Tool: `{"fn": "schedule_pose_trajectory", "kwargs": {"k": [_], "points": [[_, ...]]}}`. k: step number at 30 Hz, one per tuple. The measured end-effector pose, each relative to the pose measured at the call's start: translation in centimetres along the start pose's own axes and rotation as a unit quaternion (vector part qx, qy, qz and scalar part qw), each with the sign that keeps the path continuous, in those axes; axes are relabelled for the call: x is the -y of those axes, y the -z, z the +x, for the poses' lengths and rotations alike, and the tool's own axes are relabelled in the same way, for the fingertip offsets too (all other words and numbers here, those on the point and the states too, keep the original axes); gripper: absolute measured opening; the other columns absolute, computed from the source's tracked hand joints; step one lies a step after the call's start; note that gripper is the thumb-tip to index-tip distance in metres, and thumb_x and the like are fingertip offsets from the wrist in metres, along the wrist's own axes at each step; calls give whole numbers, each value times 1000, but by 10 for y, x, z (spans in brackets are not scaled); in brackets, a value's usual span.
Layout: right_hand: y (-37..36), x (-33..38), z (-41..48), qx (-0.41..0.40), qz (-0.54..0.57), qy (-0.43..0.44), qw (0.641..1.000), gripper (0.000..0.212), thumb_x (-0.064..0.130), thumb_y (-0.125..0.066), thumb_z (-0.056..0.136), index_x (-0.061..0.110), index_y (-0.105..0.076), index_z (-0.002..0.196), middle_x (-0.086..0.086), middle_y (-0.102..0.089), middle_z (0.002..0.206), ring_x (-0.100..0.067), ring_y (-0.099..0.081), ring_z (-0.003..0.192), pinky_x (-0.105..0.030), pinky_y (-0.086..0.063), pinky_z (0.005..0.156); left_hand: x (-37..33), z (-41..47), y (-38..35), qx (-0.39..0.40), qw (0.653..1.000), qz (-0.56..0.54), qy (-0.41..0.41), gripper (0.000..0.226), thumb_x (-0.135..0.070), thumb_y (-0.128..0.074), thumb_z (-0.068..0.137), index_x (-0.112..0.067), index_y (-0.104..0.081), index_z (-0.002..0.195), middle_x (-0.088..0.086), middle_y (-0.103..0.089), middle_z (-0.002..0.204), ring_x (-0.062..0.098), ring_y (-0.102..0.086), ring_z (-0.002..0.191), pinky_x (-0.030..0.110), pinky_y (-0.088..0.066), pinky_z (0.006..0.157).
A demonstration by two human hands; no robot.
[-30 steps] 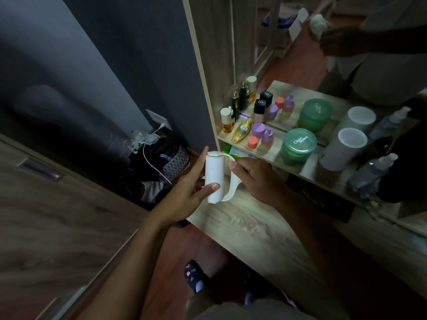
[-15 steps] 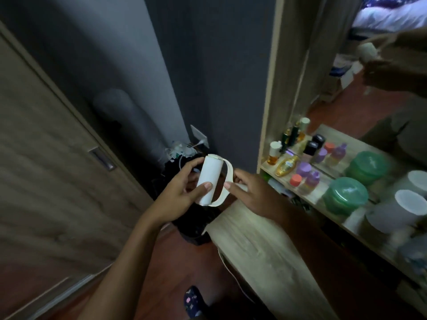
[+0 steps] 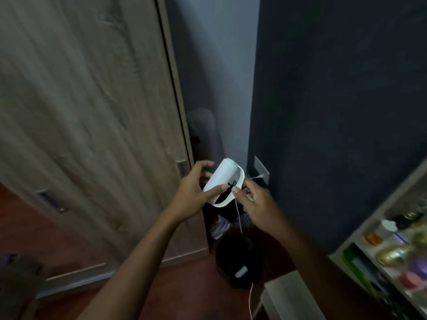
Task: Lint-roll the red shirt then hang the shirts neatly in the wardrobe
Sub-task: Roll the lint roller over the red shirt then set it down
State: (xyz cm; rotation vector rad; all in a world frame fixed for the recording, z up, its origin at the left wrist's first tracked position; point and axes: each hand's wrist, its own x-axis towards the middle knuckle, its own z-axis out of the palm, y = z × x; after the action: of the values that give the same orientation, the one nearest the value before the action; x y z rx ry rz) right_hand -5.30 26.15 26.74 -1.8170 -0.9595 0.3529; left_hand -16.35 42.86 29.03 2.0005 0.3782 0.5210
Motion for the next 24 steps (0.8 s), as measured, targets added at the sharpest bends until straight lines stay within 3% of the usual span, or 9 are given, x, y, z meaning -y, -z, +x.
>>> {"fn": "schedule_pose_trajectory", "kwargs": {"k": [4, 6, 9, 13, 16, 24], "points": [[-41, 5, 48, -16, -8, -25, 1000, 37, 53, -50, 97, 17, -60, 94, -5, -68, 86, -21, -67, 82, -50, -55, 78, 37, 35, 43, -11, 999, -8, 30, 50, -27, -79, 85, -18, -56, 128, -7, -67, 91, 2, -62, 75, 22, -54, 72], [-58, 2, 68, -28, -16, -49, 998, 36, 47, -53, 98, 13, -58, 87, -9, -66, 82, -25, -64, 78, -50, -53, 75, 62, 53, 60, -23, 998, -7, 51, 39, -28, -77, 87, -14, -61, 120, 0, -71, 90, 6, -64, 76, 27, -55, 76], [-79, -5, 95, -36, -9, -100, 994, 34, 44, -52, 99, 12, -58, 87, -9, -66, 82, -24, -64, 77, -47, -53, 75, 104, 81, 80, -74, 993, 55, 79, 24, -29, -71, 92, -8, -68, 104, 5, -71, 83, 7, -63, 69, 23, -49, 70], [-96, -14, 121, -28, -1, -150, 988, 35, 46, -49, 100, 15, -59, 89, -2, -66, 84, -16, -62, 73, -37, -51, 67, 163, 116, 92, -102, 956, 240, 133, 32, -39, -63, 95, -10, -68, 84, 6, -70, 76, 25, -66, 75, 31, -45, 65], [-104, -21, 135, -20, -10, -165, 986, 33, 43, -48, 101, 15, -58, 88, 0, -65, 81, -12, -60, 70, -26, -40, 60, 199, 139, 88, -83, 926, 330, 167, 38, -47, -54, 95, -12, -66, 84, 12, -71, 83, 33, -66, 84, 37, -49, 68], [-111, -49, 172, 12, 59, -185, 981, 28, 40, -51, 101, 15, -61, 93, 2, -65, 79, -10, -61, 69, -26, -48, 66, 240, 186, 76, -61, 886, 412, 204, 41, -53, -57, 89, -15, -71, 82, 8, -69, 79, 28, -67, 75, 32, -47, 59]]}}
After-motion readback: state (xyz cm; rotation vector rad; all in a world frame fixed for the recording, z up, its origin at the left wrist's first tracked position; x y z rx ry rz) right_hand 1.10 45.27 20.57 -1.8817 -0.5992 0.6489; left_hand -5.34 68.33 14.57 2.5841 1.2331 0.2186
